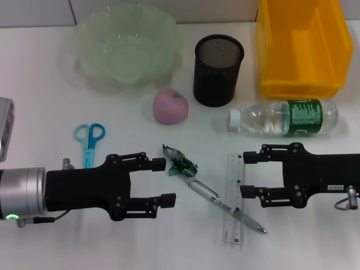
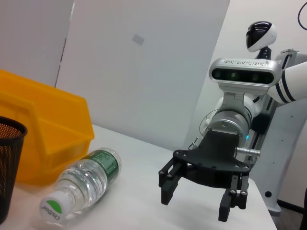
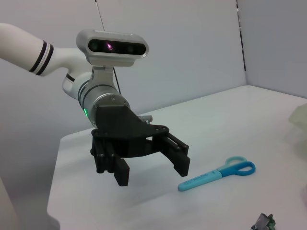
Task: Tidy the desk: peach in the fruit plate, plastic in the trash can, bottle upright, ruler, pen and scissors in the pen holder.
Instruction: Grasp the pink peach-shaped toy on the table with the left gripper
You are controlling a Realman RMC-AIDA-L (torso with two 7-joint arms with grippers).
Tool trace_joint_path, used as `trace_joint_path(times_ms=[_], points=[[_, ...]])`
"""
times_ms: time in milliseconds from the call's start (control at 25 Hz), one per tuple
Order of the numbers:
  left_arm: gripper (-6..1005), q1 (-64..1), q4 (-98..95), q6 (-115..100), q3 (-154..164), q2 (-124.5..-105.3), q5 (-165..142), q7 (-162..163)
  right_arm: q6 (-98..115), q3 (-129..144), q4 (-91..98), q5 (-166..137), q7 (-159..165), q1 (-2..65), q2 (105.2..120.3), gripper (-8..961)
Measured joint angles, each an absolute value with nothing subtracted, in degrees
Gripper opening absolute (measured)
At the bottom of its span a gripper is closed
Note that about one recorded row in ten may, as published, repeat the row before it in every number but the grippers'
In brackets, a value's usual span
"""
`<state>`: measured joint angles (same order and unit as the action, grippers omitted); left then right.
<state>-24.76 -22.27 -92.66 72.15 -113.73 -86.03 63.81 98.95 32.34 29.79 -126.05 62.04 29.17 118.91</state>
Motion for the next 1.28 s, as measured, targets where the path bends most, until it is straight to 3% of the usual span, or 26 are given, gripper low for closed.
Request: trace_joint_path(times_ms=[840,1280], points=[[779,-24.82,-23.20,-92.60,71.79,-113.64,-86.14,63.19,97.84,32.34,29.13,-126.04,62.04,28.87,118.91,744],[776,-28.01,-27.46,-91.26,65.30,-113.54,-86.14,64.85,96.57,31.93,28.12,-126.03,62.04,28.33,118.91,744]])
